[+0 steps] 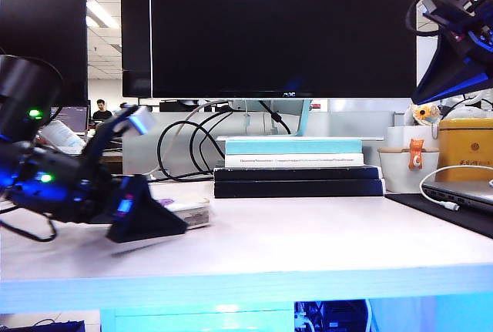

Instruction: Pick up a packet of tissues from the table with the left hand, then take a tissue from it with the right hand.

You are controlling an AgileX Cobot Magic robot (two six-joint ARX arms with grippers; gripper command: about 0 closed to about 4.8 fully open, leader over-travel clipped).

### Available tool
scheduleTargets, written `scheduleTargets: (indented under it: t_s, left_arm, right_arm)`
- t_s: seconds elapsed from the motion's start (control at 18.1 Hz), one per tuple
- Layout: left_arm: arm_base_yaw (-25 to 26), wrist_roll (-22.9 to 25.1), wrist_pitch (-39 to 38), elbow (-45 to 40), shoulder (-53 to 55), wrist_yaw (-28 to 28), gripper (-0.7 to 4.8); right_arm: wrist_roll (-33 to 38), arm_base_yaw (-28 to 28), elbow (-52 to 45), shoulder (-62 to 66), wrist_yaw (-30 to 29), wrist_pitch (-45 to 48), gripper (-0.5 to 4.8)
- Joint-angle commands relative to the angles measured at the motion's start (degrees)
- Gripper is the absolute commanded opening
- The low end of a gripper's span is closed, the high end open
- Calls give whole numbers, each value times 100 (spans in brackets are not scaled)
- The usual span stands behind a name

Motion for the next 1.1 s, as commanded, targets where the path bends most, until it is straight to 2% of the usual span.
scheduleTargets:
  t_s: [0.06, 0.11, 0.17, 0.22, 0.5, 0.61, 0.77, 0.88, 0.94, 1.1]
  left_arm:
    - [-227, 31, 22, 166, 175, -363, 479]
    - [-267, 31, 15, 208, 238, -398, 419]
    - [-323, 44, -35, 267, 332, -479, 287]
    - [-328, 35, -81, 304, 396, -566, 236]
    - [-313, 210, -356, 330, 442, -590, 224]
    - [-313, 208, -304, 332, 372, -192, 221]
    - [-315, 203, -376, 332, 164, 94, 203]
    - [-313, 212, -485, 332, -15, 315, 135]
    - [-315, 247, -544, 332, -138, 487, 119]
    - [-319, 221, -579, 332, -470, 964, 119]
  right_arm:
    - [-24, 2, 33, -15, 9, 87, -4]
    - [-26, 2, 33, -15, 11, 87, -5]
    - [-26, 2, 31, -15, 11, 87, -5]
    - [-28, 2, 31, -15, 11, 81, -4]
    - [-39, 2, 31, -11, 11, 81, -4]
    - [-39, 2, 31, -11, 11, 83, -5]
    - [116, 2, 31, -11, -116, 39, -4]
    - [385, 0, 31, -11, -560, 28, -4]
    - [612, -2, 31, -11, -1069, 0, -4]
    - [1062, -2, 33, -11, -2197, 9, -4]
